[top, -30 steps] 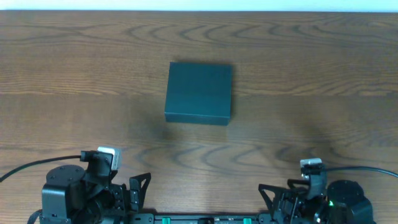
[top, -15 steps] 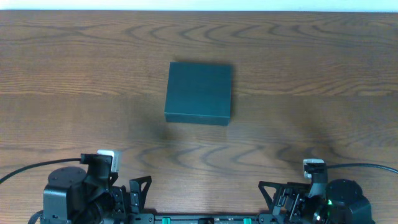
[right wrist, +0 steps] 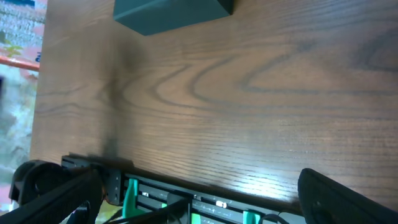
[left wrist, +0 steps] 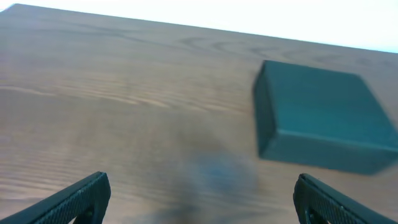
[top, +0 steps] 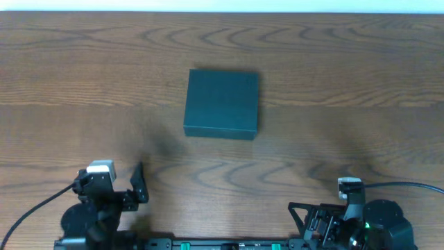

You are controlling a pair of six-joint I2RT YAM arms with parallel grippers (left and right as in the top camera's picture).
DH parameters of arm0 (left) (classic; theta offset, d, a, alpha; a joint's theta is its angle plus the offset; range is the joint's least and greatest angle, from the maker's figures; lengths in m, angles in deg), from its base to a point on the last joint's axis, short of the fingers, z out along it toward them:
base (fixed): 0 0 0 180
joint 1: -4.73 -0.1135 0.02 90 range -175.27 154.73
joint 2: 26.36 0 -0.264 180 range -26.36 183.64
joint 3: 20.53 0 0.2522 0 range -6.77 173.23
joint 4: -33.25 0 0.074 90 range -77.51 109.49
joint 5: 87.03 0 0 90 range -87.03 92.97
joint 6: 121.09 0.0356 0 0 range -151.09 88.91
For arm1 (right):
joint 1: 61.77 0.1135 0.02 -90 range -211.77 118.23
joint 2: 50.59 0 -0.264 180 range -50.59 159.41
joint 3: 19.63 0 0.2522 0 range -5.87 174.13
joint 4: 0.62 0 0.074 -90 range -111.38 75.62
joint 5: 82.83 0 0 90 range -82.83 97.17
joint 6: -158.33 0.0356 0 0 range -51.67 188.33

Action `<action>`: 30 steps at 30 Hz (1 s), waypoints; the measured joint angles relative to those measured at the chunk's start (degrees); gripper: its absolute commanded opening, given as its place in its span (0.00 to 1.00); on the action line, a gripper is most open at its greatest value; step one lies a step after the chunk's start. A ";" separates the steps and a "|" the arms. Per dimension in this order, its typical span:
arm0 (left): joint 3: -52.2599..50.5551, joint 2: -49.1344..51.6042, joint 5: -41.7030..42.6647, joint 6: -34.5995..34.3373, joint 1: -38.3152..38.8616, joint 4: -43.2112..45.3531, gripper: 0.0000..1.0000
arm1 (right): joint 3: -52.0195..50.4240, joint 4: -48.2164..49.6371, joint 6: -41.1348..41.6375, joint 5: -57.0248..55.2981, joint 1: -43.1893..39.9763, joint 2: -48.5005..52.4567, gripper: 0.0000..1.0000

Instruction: Pack container

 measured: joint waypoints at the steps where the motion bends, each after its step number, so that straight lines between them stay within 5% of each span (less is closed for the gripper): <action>1: -2.38 -0.52 -0.13 0.00 -0.63 2.12 0.95 | 0.00 0.00 0.00 -0.02 0.00 0.00 0.99; 11: -18.67 -2.49 -0.94 -1.66 -1.44 20.50 0.95 | 0.00 0.02 0.00 -0.07 0.00 0.00 0.99; 30: -20.65 -3.80 -0.92 -5.05 -1.44 23.12 0.95 | -0.02 0.00 0.02 -0.07 0.00 0.02 0.99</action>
